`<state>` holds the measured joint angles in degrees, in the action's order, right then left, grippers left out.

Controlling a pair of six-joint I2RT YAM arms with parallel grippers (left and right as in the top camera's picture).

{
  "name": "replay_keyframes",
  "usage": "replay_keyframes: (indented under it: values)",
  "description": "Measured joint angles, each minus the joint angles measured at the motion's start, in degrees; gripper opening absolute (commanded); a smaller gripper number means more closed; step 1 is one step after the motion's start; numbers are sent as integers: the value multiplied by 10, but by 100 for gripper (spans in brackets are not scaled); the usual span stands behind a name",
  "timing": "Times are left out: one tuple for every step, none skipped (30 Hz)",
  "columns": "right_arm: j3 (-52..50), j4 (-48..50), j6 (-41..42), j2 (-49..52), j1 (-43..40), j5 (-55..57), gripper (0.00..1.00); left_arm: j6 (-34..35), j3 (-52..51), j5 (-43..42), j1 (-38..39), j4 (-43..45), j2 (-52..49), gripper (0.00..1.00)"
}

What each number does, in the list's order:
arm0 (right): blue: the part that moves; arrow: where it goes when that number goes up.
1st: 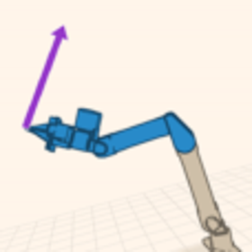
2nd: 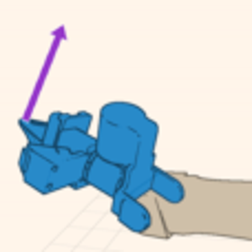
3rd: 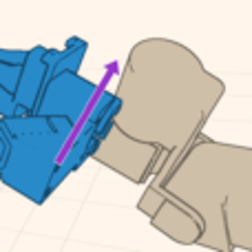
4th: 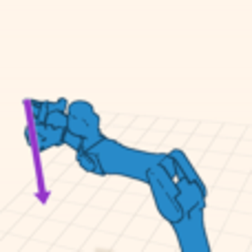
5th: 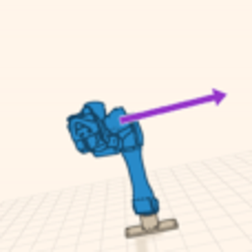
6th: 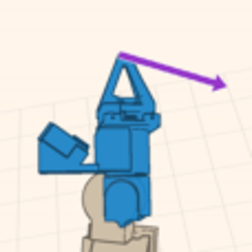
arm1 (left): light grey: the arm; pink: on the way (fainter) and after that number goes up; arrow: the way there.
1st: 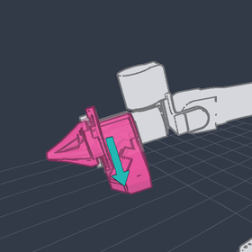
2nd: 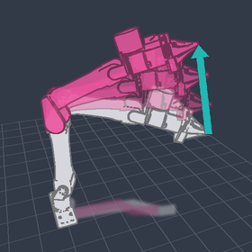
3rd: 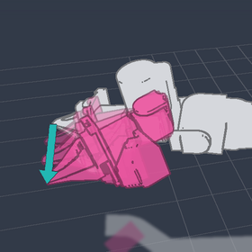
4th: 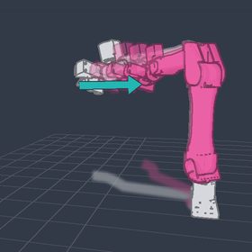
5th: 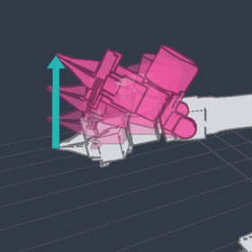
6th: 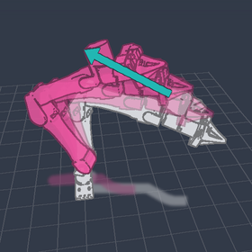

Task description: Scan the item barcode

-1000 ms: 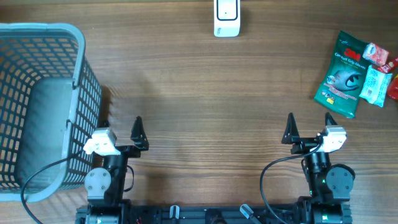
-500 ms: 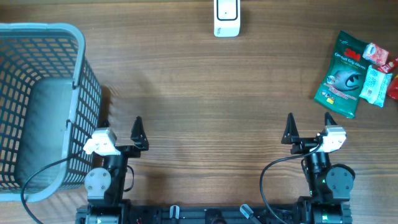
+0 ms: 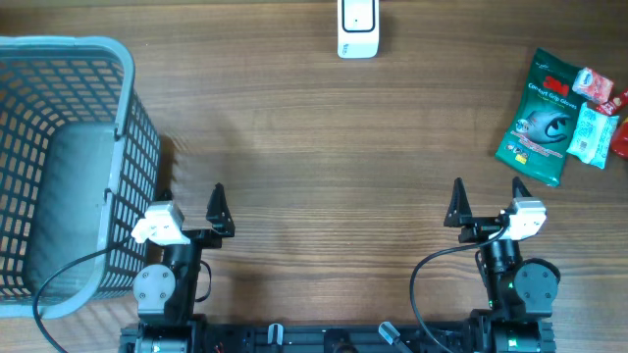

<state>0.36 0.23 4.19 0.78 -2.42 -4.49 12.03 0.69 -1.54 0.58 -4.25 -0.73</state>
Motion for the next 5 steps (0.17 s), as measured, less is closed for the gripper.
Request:
replay_keyframes:
  values:
    - [0,0,0,0,0,0,100,0,0,0,0,0,0,100]
    - [0,0,0,0,0,0,100,0,0,0,0,0,0,100]
    - [0,0,0,0,0,0,100,0,0,0,0,0,0,100]
    - [0,0,0,0,0,0,100,0,0,0,0,0,0,100]
    - [0,0,0,0,0,0,100,0,0,0,0,0,0,100]
